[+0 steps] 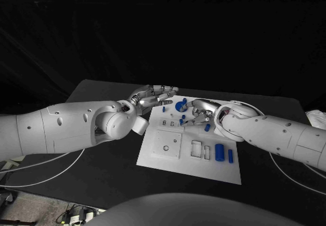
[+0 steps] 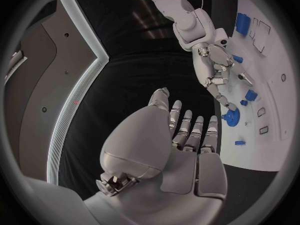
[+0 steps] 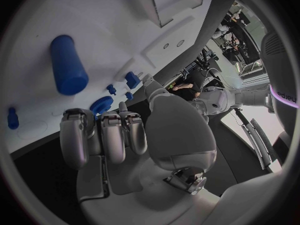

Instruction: Assemble the parts on the task board

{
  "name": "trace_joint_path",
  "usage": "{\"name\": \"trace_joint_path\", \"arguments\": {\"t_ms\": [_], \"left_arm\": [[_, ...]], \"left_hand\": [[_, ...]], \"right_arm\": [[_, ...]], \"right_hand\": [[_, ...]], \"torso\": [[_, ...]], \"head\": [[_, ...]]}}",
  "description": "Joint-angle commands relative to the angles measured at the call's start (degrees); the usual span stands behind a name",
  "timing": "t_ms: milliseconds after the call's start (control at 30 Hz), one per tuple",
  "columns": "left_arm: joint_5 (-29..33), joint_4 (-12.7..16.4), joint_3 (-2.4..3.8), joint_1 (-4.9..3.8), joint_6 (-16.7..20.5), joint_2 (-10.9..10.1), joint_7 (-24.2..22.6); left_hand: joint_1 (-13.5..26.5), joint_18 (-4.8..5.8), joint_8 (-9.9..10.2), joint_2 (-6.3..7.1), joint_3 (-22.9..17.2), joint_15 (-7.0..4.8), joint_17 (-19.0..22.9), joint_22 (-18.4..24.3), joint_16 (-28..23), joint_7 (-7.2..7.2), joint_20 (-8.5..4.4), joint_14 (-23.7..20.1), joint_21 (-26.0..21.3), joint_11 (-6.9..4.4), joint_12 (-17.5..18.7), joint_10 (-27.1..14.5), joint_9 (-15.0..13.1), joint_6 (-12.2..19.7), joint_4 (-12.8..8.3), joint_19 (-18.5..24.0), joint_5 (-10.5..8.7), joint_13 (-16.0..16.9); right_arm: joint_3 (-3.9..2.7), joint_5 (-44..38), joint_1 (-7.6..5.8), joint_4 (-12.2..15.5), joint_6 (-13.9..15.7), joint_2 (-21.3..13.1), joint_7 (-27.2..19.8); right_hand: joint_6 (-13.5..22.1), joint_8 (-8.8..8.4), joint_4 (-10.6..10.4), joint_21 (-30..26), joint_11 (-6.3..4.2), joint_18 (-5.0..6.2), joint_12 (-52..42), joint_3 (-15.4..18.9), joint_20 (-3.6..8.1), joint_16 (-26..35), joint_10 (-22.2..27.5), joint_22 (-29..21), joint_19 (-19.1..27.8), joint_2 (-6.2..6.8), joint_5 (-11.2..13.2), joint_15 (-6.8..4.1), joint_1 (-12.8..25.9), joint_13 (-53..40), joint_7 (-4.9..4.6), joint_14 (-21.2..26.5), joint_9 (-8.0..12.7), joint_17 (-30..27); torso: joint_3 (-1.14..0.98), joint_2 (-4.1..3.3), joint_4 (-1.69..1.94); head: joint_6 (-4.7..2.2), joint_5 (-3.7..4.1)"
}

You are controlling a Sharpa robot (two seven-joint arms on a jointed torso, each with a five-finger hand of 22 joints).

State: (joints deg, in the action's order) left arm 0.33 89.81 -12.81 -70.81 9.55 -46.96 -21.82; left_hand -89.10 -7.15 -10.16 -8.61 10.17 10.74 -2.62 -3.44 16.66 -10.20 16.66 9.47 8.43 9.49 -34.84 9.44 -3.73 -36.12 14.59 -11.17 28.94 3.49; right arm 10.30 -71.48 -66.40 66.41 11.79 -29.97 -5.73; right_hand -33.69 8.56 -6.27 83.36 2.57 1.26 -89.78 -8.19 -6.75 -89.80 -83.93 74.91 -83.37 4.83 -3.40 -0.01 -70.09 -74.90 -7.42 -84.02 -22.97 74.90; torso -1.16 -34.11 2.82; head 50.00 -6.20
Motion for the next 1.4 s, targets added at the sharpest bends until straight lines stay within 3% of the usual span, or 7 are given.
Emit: {"name": "trace_joint_path", "arguments": {"t_ms": [33,533,733,867,967,1133,1400], "left_arm": [[-0.17,0.05,0.03,-0.03,-0.34,-0.07,-0.83],[-4.07,0.19,0.03,-0.01,4.54,-0.64,-3.59],[-16.58,0.25,0.11,-0.92,10.31,-2.05,1.08],[-25.99,-0.59,0.14,-2.88,9.87,-2.28,9.66],[-33.29,-1.56,0.15,-5.11,7.38,-2.15,18.32],[-44.35,-2.73,0.16,-8.26,1.35,-1.50,31.61],[-54.90,-4.00,0.20,-10.60,-8.95,0.85,46.84]], "left_hand": [[-0.38,1.11,-0.17,0.01,-0.34,-0.21,-0.08,-0.03,0.33,-0.25,0.14,0.19,0.27,-0.03,-0.10,0.22,-0.07,-0.32,0.03,-0.35,0.25,0.06],[-0.09,0.23,-0.18,1.03,-0.34,0.68,-1.75,-1.55,10.44,-0.60,0.00,8.68,4.34,1.99,-3.79,3.46,0.00,0.82,0.79,-6.38,-1.41,0.60],[6.50,-0.99,-1.22,2.49,3.23,2.21,-4.65,-5.87,21.23,-0.52,-0.30,21.82,15.20,6.03,-12.99,14.75,-0.24,-1.72,2.05,-23.08,-13.89,3.64],[14.03,-3.34,-1.63,2.45,7.03,-2.10,-10.41,-9.57,34.66,-0.38,-1.72,32.06,23.32,2.03,-23.07,23.29,-0.32,-2.98,1.18,-33.46,-18.93,9.02],[17.79,-2.96,-4.25,1.83,8.63,-6.25,-18.14,-14.13,49.44,-0.90,-5.40,38.42,32.01,-1.97,-35.38,30.24,-0.78,-6.42,0.90,-43.61,-22.06,17.69],[22.66,-0.28,-9.76,1.97,10.52,-9.10,-83.74,-42.67,73.28,1.70,-9.15,78.26,59.41,-5.10,-55.16,80.56,-1.95,-12.68,1.65,-57.41,-24.80,86.51],[27.11,5.29,-14.51,2.32,9.98,-11.70,-87.38,-77.99,73.34,4.71,-11.21,80.53,78.91,-7.76,-55.16,80.56,-4.85,-19.40,1.96,-73.58,-22.81,86.51]], "right_arm": [[-0.05,2.17,-0.71,0.64,6.52,-0.86,-5.99],[-0.05,6.15,-5.79,11.02,11.05,-12.55,-11.00],[0.06,7.37,-7.91,17.83,11.52,-20.53,-9.31],[0.23,8.19,-8.56,19.98,11.28,-23.16,-7.79],[0.46,9.70,-8.81,21.10,9.84,-24.27,-6.13],[0.77,12.69,-8.95,22.57,6.42,-25.28,-3.13],[1.09,16.07,-8.87,22.68,2.49,-25.30,-0.49]], "right_hand": [[-0.75,-0.20,-1.08,-1.04,0.40,1.12,-0.22,0.76,-0.02,-0.20,-6.07,11.94,1.35,0.36,0.31,0.36,0.78,-15.10,0.00,-5.98,0.27,15.10],[-5.52,1.16,-6.25,-1.58,0.83,1.21,-0.22,2.89,-0.39,-0.20,-6.07,11.81,2.07,0.38,0.59,0.79,1.07,-15.10,-0.47,-5.98,0.88,15.10],[-8.21,2.28,-8.43,-0.30,0.97,0.85,-0.22,2.91,-0.53,-0.20,-6.07,12.31,0.76,-2.44,0.40,0.92,2.26,-15.10,-0.62,-5.98,0.42,15.10],[-9.12,2.71,-8.99,0.92,0.97,0.51,-0.22,2.90,-0.59,-0.20,-6.07,12.78,-0.50,-3.90,0.14,0.93,2.29,-15.10,-0.61,-5.98,-0.05,15.10],[-9.60,2.97,-9.47,1.64,0.96,0.31,-0.22,2.85,-0.58,-0.20,-6.07,13.04,-1.25,-5.14,-0.29,0.92,2.44,-15.10,-0.62,-5.98,-0.48,15.10],[-9.41,2.87,-10.21,2.41,0.99,0.10,-0.22,2.77,-0.59,-0.20,-6.07,13.31,-2.01,-7.54,-3.07,0.93,3.50,-15.10,-0.67,-5.98,-1.07,15.10],[-9.52,2.89,-10.34,2.53,0.94,0.09,-0.22,2.82,-0.57,-0.20,-6.07,13.33,-2.08,-8.85,-5.23,0.89,4.43,-15.10,-0.58,-5.98,-1.51,15.10]], "torso": [[0.04,-0.03,-0.09],[0.35,0.03,-0.80],[0.58,0.08,-2.49],[0.66,0.09,-4.04],[0.61,-0.13,-5.09],[0.25,-0.62,-6.74],[-0.27,-1.63,-8.37]], "head": [[0.00,0.00],[0.00,0.28],[0.00,-0.62],[0.00,-1.57],[0.00,-2.00],[0.00,-2.89],[0.00,-3.78]]}}
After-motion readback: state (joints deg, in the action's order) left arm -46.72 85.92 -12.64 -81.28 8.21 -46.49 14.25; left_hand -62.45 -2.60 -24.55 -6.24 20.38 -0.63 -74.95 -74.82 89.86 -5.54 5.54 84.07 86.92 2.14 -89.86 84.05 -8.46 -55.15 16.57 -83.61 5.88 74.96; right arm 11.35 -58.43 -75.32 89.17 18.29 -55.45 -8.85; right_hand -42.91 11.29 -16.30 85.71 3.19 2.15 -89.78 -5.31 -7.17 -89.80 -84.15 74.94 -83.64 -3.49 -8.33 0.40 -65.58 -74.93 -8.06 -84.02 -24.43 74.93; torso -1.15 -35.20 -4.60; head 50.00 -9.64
